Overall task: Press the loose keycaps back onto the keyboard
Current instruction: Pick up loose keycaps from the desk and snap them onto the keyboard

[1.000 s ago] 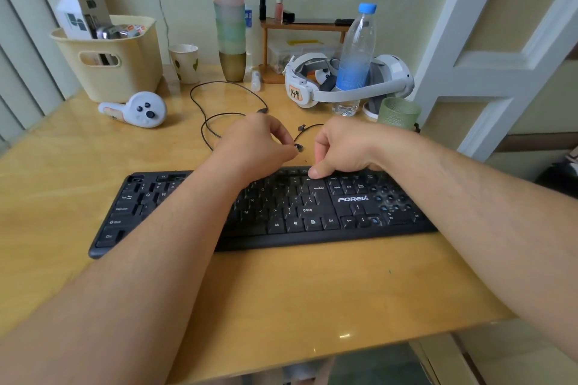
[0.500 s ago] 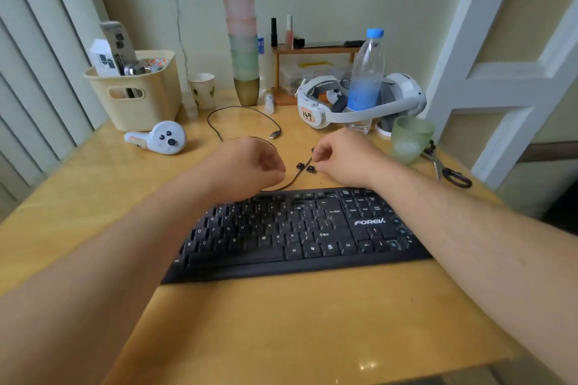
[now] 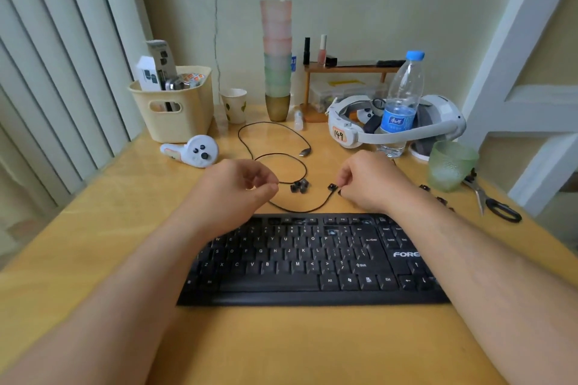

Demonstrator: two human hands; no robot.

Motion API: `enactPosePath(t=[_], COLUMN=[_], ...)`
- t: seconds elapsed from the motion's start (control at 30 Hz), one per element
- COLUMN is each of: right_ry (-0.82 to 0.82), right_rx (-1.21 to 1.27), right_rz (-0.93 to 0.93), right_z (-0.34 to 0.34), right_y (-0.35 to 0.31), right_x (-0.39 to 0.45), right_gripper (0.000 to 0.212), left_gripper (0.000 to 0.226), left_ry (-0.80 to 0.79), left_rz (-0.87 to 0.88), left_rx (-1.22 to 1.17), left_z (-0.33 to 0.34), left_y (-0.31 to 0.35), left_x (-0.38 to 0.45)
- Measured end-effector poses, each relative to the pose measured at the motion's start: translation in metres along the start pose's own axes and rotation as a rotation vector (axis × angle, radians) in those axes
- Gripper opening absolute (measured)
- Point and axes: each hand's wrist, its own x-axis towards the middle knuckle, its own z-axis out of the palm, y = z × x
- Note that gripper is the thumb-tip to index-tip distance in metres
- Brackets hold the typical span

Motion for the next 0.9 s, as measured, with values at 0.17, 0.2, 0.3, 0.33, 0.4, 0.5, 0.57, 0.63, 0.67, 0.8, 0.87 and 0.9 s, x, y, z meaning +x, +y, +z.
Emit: enactPosePath(t=[0.17, 0.2, 0.3, 0.33, 0.4, 0.5, 0.57, 0.63, 0.67, 0.8, 0.87, 0.9], right_ry=[-0.045, -0.103, -0.225, -0.258, -0.298, -0.328, -0.352, -0.365, -0.367, -0.345, -0.331, -0.32], right_rx=[1.047, 1.263, 1.632, 1.704, 1.781, 1.837, 1.856, 1.862, 1.863, 1.817, 1.786, 1.772], right_rz=[0.025, 0.031, 0.082, 0.092, 0.098, 0.1, 0.101, 0.094, 0.087, 0.055, 0.034, 0.017], right_z=[-0.011, -0.008, 0.001, 0.004, 0.007, 0.008, 0.011, 0.013, 0.014, 0.008, 0.005, 0.004], right_y=[-0.039, -0.046, -0.055, -0.055, -0.053, -0.05, -0.048, -0.046, -0.046, -0.044, -0.044, -0.044], right_x=[-0.024, -0.027, -0.033, -0.033, -0.035, -0.037, -0.037, -0.038, -0.038, -0.043, -0.046, -0.046], right_gripper=[0.014, 0.014, 0.015, 0.016, 0.017, 0.017, 0.017, 0.019, 0.02, 0.016, 0.014, 0.017], left_gripper=[0.017, 0.024, 0.033, 0.033, 0.03, 0.024, 0.023, 0.022, 0.022, 0.021, 0.021, 0.022], left_ry=[0.065, 0.046, 0.039, 0.056, 0.103, 0.146, 0.154, 0.163, 0.171, 0.215, 0.252, 0.268], left_rz=[0.004, 0.026, 0.088, 0.099, 0.114, 0.114, 0.109, 0.105, 0.104, 0.128, 0.163, 0.182], left_rx=[-0.191, -0.251, -0.398, -0.415, -0.421, -0.448, -0.451, -0.448, -0.447, -0.369, -0.291, -0.258], left_z=[-0.003, 0.002, 0.016, 0.02, 0.024, 0.026, 0.027, 0.028, 0.029, 0.029, 0.029, 0.029], left_y=[0.012, 0.016, 0.021, 0.02, 0.021, 0.025, 0.027, 0.029, 0.03, 0.027, 0.025, 0.025], left_x=[-0.004, -0.005, -0.008, -0.007, -0.006, -0.008, -0.011, -0.012, -0.013, -0.013, -0.012, -0.012])
